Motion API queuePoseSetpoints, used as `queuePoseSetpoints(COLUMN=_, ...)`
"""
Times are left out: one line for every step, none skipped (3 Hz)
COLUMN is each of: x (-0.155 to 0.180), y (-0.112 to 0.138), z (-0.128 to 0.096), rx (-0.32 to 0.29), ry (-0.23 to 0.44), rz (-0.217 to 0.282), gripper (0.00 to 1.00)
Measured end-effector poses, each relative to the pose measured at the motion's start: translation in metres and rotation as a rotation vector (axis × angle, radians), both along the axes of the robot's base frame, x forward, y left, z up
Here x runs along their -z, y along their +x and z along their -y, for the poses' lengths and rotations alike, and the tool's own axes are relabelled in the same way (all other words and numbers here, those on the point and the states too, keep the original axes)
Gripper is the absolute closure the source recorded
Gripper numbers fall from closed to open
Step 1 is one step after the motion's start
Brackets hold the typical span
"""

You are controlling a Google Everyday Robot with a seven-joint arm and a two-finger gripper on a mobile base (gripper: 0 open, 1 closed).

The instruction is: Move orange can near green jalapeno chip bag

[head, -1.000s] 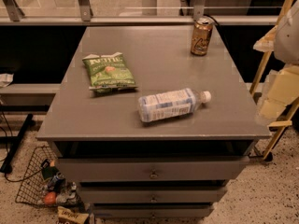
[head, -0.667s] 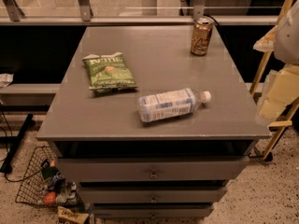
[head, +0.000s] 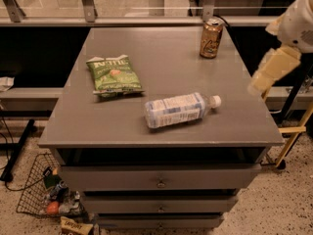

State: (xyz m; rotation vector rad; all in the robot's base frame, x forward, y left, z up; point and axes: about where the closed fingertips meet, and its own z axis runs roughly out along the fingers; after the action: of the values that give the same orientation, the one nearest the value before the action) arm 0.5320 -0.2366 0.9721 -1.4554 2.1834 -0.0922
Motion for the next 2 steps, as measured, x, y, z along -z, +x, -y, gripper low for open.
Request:
queuePoseSetpoints(x=-0.005, y=0.078, z=0.020, rx=0.135, ry=0.164, rz=0.119, gripper=0.00)
queuePoseSetpoints(x=-0.001, y=0.134, z=0.030, rx=0.301, ry=0.357, rz=0.190, gripper=0.00)
